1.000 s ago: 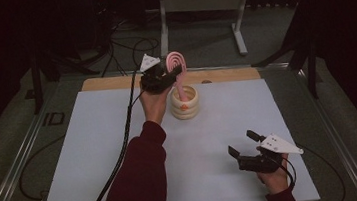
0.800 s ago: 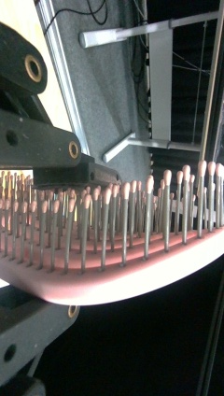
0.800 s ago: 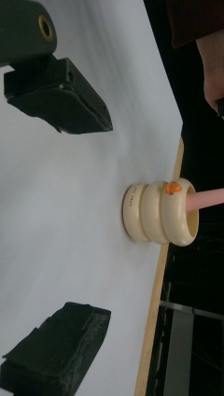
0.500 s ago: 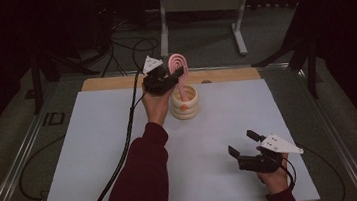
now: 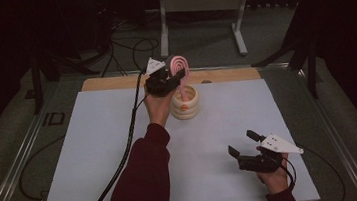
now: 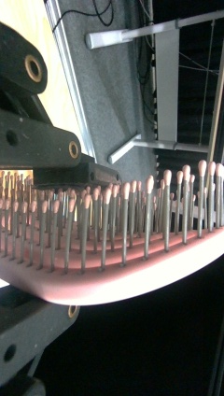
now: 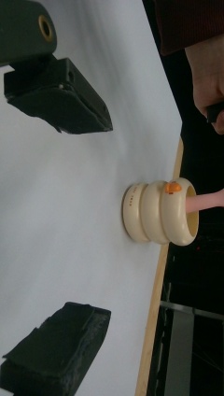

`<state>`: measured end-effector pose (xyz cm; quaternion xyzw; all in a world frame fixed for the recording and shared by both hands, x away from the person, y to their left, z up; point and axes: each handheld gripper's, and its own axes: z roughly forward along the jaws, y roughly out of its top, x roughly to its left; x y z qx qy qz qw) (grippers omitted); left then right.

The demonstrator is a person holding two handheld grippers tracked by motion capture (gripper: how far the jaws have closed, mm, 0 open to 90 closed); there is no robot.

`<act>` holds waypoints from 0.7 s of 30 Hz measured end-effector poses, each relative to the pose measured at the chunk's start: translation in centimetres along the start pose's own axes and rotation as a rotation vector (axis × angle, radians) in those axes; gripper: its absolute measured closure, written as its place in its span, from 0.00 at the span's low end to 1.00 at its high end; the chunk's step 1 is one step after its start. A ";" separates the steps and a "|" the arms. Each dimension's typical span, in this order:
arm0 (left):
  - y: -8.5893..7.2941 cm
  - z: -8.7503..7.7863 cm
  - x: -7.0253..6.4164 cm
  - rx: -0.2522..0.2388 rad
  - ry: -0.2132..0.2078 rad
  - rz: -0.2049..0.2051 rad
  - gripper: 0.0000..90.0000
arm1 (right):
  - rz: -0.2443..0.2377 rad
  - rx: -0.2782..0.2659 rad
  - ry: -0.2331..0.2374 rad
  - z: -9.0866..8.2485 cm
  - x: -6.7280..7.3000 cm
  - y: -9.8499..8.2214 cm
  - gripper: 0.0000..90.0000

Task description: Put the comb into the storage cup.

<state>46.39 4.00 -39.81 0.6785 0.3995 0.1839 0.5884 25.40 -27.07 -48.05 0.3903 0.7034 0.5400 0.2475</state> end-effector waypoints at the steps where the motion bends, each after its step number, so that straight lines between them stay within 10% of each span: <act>1: 0.0 0.0 0.0 0.002 0.001 0.000 0.72 | -0.001 0.000 0.000 0.0 0.0 0.0 0.10; 21: -1.0 0.6 0.2 0.030 0.014 -0.003 0.72 | 0.002 -0.004 -0.001 0.1 0.0 0.0 0.10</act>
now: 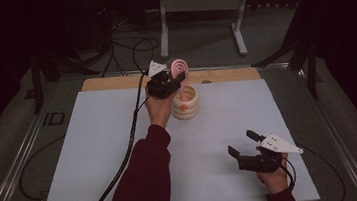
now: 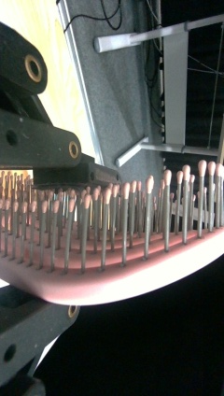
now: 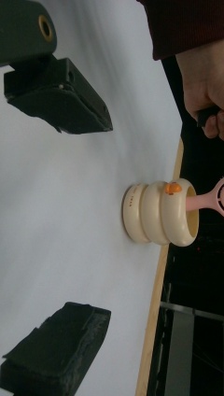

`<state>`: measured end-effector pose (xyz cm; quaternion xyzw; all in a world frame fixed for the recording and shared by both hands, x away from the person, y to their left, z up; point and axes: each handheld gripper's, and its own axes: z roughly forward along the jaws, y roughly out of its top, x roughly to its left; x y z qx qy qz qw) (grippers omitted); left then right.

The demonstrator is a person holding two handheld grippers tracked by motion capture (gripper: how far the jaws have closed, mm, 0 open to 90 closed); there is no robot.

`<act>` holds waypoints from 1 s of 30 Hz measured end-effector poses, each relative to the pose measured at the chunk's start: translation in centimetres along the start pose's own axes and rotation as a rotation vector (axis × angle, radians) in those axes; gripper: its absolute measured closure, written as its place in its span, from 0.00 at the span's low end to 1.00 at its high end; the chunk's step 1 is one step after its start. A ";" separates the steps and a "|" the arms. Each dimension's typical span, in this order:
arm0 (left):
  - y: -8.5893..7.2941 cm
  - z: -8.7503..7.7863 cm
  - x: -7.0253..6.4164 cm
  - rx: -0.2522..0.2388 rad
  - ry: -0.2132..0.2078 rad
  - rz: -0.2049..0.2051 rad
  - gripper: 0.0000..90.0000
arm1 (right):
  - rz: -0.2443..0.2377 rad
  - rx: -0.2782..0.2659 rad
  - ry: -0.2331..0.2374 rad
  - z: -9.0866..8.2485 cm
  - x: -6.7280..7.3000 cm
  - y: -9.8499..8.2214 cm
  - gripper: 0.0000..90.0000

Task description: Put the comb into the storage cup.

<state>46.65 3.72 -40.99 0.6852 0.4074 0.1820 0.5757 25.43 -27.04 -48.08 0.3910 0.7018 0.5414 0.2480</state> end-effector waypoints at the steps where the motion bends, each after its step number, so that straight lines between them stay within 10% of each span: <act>1: 0.0 0.0 0.0 0.001 -0.001 0.000 0.72 | 0.000 -0.001 0.000 0.0 0.0 0.0 0.10; 30: -2.0 0.2 0.8 0.006 0.022 -0.046 0.72 | -0.004 0.002 0.001 0.1 0.1 0.0 0.10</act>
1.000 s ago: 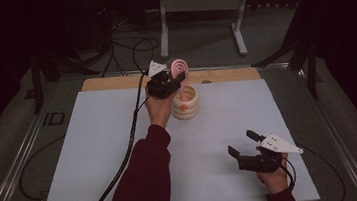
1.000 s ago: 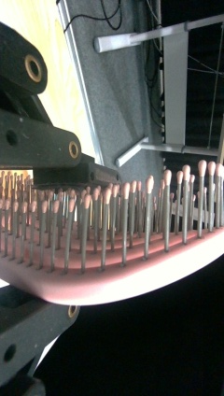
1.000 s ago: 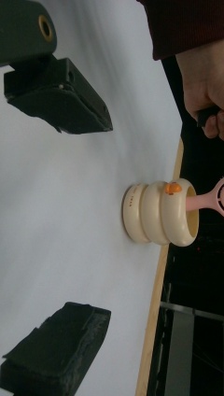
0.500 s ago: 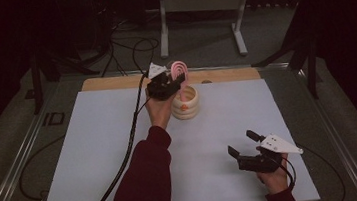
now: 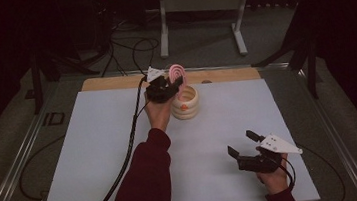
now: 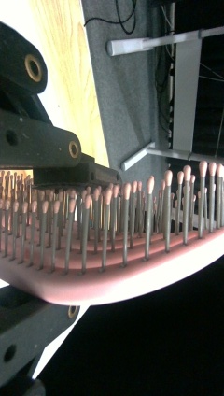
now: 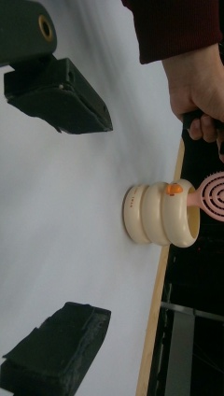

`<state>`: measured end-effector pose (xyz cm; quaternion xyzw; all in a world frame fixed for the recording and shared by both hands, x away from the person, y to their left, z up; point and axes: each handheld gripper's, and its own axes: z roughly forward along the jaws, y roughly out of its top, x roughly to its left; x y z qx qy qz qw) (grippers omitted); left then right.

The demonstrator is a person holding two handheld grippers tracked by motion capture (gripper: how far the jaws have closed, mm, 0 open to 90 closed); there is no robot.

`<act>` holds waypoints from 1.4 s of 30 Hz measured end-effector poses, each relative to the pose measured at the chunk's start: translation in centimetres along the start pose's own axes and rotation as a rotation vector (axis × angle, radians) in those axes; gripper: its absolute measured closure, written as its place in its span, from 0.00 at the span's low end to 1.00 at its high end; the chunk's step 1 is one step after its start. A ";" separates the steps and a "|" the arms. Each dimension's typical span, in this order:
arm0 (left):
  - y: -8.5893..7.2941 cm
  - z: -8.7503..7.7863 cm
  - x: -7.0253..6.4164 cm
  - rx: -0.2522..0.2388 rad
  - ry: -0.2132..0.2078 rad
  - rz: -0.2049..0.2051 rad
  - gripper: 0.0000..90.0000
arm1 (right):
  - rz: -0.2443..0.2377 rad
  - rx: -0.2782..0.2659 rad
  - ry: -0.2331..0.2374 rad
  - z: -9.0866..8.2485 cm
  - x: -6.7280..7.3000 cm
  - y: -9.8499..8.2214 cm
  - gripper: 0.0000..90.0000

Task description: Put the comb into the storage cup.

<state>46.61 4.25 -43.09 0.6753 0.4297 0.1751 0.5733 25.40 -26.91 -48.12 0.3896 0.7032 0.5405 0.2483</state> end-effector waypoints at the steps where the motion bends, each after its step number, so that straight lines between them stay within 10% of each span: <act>1: 0.0 0.0 0.0 -0.001 0.000 -0.001 0.72 | 0.001 0.000 0.000 0.0 0.0 0.0 0.10; 25: -0.6 0.7 -0.3 -0.030 -0.045 -0.079 0.71 | 0.003 -0.001 0.001 0.0 0.0 0.0 0.10; 42: -0.8 0.4 0.2 0.014 -0.015 -0.055 0.68 | 0.002 0.001 0.000 0.0 0.1 0.0 0.10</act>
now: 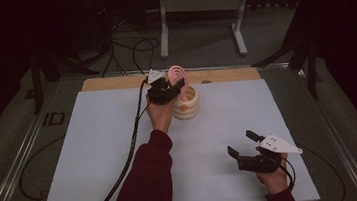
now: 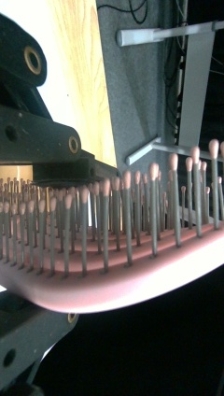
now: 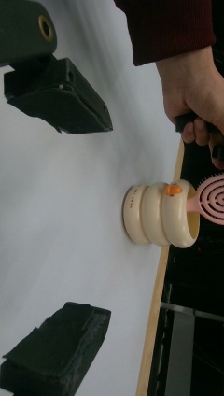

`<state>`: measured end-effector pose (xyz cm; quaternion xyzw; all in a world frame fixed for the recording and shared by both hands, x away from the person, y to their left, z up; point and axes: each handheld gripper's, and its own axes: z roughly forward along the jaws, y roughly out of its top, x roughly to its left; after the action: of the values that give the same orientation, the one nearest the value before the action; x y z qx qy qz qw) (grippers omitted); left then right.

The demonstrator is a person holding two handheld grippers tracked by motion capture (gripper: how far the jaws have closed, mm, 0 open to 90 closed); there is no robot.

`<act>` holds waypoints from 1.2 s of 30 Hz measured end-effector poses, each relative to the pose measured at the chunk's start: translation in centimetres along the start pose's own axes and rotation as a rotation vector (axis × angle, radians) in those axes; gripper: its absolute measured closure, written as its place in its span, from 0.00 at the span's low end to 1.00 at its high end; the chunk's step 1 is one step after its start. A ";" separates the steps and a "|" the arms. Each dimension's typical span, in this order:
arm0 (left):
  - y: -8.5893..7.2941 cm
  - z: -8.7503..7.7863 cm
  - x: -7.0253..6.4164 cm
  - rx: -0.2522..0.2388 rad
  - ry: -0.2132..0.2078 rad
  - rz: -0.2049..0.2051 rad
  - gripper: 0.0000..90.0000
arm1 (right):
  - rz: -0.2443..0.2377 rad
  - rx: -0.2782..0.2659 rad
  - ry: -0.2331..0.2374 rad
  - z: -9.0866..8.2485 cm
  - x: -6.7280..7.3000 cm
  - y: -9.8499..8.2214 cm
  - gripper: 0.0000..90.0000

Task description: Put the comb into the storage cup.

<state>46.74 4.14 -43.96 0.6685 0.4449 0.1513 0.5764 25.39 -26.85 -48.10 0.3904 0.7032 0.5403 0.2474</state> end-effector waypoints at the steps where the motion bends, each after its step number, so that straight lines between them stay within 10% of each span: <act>1: 0.0 0.0 0.1 0.000 -0.002 -0.003 0.67 | -0.002 0.001 0.001 0.0 0.0 0.0 0.10; 20: -0.9 -0.5 1.6 0.040 0.048 -0.033 0.46 | -0.004 0.002 0.001 0.1 0.0 0.0 0.10; 36: -1.5 -1.2 1.8 0.058 0.132 0.029 0.23 | -0.004 0.003 0.001 0.1 0.1 0.0 0.10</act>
<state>46.24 6.16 -45.51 0.6799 0.4764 0.1905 0.5240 25.41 -26.73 -48.15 0.3892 0.7050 0.5389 0.2472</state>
